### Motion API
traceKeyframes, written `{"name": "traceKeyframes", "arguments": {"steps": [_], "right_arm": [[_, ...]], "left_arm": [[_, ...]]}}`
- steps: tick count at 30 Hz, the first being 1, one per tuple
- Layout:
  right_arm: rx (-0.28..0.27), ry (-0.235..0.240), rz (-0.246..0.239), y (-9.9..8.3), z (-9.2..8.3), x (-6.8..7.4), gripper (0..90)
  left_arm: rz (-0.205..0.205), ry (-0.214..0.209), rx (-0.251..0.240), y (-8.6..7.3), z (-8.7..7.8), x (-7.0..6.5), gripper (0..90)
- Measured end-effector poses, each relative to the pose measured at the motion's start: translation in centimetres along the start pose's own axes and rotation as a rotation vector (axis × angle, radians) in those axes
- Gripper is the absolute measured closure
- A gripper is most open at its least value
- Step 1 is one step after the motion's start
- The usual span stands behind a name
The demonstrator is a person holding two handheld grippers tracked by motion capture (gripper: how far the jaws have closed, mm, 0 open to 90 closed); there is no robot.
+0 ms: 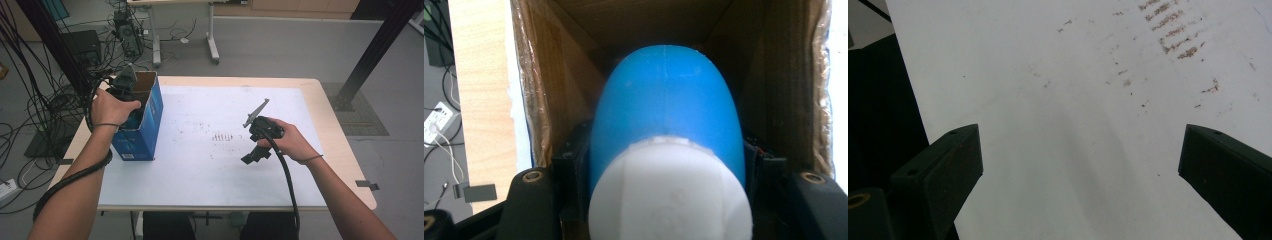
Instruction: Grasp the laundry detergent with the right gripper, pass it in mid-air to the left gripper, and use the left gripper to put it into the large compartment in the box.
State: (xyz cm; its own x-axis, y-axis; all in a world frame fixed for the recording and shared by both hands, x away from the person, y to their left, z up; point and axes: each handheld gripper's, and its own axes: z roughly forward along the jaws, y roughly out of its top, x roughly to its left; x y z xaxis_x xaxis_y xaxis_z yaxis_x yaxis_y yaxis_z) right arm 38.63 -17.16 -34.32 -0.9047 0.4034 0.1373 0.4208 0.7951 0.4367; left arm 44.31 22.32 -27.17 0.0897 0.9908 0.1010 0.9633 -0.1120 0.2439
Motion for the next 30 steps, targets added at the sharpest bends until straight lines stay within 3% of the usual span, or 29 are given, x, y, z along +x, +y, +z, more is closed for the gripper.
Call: {"name": "traceKeyframes", "arguments": {"steps": [30], "right_arm": [[0.005,-0.007,-0.011,0.28,0.06,0.06,3.6]], "left_arm": [[-0.005,-0.001,0.002,0.03,0.01,0.01,37.6]]}}
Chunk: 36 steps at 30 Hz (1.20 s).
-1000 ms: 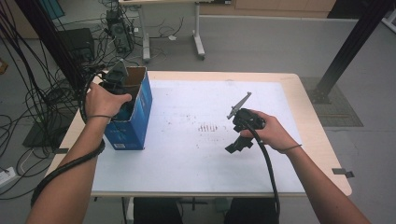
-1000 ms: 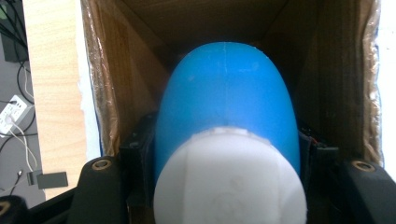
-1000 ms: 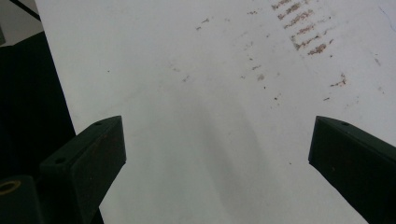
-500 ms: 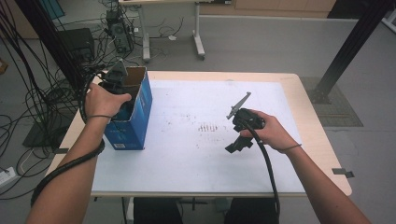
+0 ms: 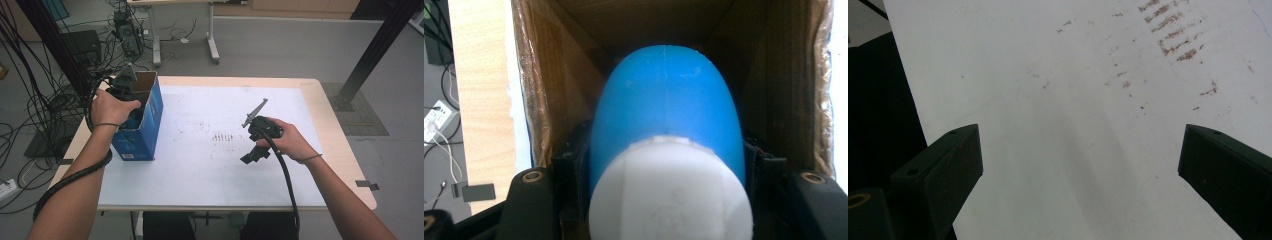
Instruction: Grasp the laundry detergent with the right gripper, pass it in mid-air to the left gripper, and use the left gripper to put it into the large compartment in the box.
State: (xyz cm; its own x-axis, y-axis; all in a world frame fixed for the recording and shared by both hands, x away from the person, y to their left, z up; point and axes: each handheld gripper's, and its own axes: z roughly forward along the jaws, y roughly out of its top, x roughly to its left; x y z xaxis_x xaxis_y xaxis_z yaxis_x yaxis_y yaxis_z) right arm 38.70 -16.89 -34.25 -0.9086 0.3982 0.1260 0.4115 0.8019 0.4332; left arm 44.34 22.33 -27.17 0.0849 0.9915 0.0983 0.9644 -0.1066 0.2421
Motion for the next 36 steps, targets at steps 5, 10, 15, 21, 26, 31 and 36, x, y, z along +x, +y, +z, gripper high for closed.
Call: {"name": "traceKeyframes", "arguments": {"steps": [5,10,15,21,26,31,36], "right_arm": [[0.001,0.002,0.005,-0.08,0.01,-0.07,3.7],[0.002,0.001,0.004,-0.01,0.02,-0.01,3.7],[0.003,0.0,0.004,0.01,0.01,-0.01,3.7],[0.002,-0.003,0.001,0.03,-0.05,0.0,3.7],[0.004,-0.002,0.001,0.05,-0.06,0.03,3.8],[0.005,-0.002,0.002,0.0,-0.03,-0.12,3.8],[0.008,0.001,0.01,-0.04,0.0,-0.22,3.8]], "left_arm": [[0.001,-0.001,0.001,-0.02,-0.02,0.04,37.6],[0.003,-0.004,0.004,-0.03,-0.05,0.1,37.6],[0.002,-0.009,0.005,-0.04,-0.03,0.23,37.6],[0.005,-0.008,0.009,-0.04,-0.05,0.13,37.6],[0.003,-0.009,0.012,0.03,-0.03,0.12,37.5],[-0.002,-0.016,0.007,0.08,0.02,0.18,37.3],[-0.005,-0.021,0.005,0.11,-0.15,0.23,35.2]]}}
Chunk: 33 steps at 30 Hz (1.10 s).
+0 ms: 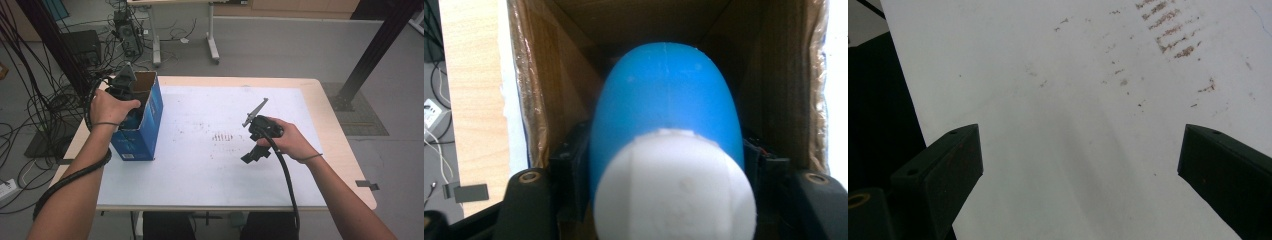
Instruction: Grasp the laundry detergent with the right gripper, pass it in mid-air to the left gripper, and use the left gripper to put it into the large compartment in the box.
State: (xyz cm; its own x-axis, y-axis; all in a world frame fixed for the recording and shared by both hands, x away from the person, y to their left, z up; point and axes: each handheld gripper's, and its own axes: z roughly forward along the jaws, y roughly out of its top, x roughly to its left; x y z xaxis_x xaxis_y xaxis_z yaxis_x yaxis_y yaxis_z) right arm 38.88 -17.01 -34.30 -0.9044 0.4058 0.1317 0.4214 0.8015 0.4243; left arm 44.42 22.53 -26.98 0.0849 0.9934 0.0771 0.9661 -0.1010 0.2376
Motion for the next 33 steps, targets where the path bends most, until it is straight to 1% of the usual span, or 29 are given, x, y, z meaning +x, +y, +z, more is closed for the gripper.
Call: {"name": "traceKeyframes", "arguments": {"steps": [4,8,12,14,15,19,28,33], "right_arm": [[0.001,0.0,-0.001,0.0,0.0,0.0,3.8],[0.0,0.001,-0.003,0.1,0.1,0.0,3.8],[0.001,0.003,-0.003,0.1,0.2,0.1,3.8],[0.0,0.002,-0.002,0.2,0.2,0.0,3.8],[-0.002,0.002,-0.005,0.2,0.2,0.0,3.8],[-0.002,0.004,-0.004,0.2,0.2,0.0,3.8],[-0.002,0.006,-0.004,0.2,0.2,-0.1,3.7],[-0.002,0.005,-0.005,0.2,0.2,-0.1,3.7]], "left_arm": [[-0.006,-0.011,-0.004,-0.1,-0.2,0.1,33.7],[-0.005,-0.01,-0.004,-0.1,-0.5,0.1,33.6],[-0.006,-0.015,-0.009,0.0,-1.3,0.1,32.8],[-0.003,-0.009,-0.012,0.1,-1.7,0.0,32.9],[-0.003,-0.015,-0.014,0.1,-1.9,0.0,32.8],[0.009,-0.021,-0.014,0.2,-2.6,-0.2,32.1],[0.028,-0.013,-0.026,0.3,-4.2,-0.3,31.0],[0.032,-0.033,-0.038,0.4,-5.5,-0.1,29.7]]}}
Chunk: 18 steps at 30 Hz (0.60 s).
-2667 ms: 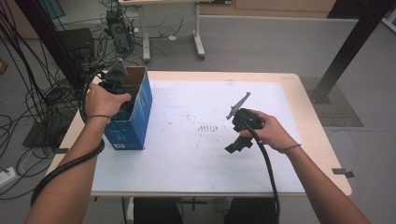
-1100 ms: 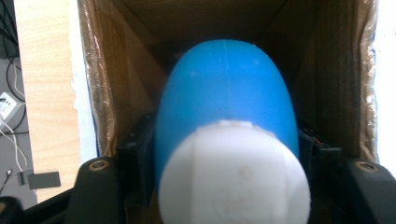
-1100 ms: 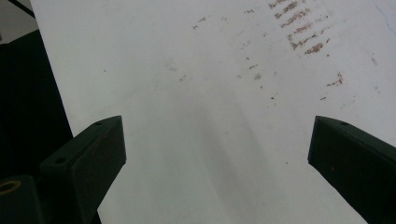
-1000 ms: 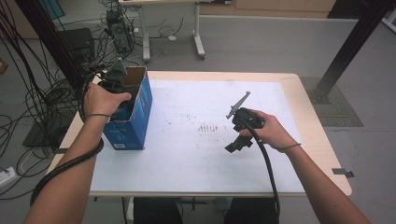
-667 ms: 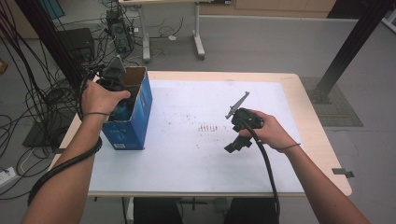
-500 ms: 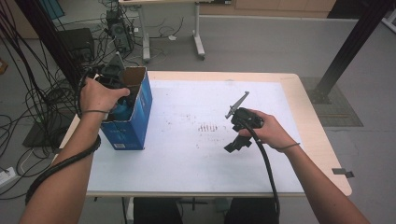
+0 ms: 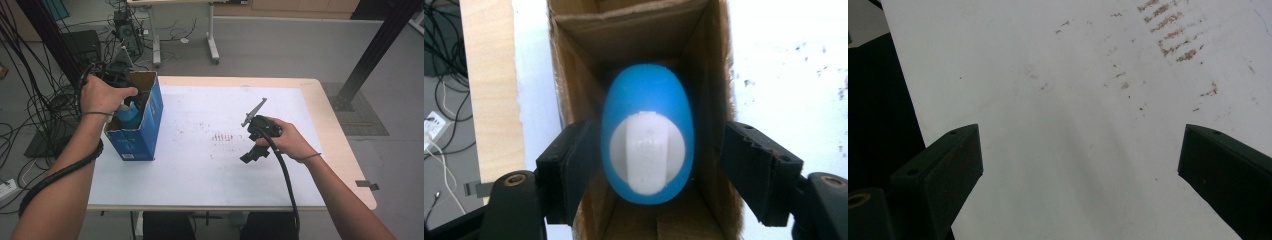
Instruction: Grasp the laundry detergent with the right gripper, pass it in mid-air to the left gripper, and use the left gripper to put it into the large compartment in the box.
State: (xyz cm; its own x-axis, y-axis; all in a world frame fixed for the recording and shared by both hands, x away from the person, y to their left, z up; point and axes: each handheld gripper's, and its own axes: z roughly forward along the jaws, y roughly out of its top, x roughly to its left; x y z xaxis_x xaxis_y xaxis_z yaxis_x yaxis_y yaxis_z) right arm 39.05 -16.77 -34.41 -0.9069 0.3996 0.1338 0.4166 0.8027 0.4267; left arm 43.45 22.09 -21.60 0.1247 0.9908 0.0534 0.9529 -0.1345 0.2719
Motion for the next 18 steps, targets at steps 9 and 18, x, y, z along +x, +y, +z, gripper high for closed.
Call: {"name": "traceKeyframes", "arguments": {"steps": [9,18], "right_arm": [[0.006,-0.004,0.001,0.1,-0.1,0.0,3.7],[0.011,-0.008,0.005,0.0,-0.4,-0.1,3.7]], "left_arm": [[0.024,-0.004,0.004,0.0,-2.2,0.0,23.6],[0.036,-0.02,-0.006,0.1,-4.3,-0.4,11.6]]}}
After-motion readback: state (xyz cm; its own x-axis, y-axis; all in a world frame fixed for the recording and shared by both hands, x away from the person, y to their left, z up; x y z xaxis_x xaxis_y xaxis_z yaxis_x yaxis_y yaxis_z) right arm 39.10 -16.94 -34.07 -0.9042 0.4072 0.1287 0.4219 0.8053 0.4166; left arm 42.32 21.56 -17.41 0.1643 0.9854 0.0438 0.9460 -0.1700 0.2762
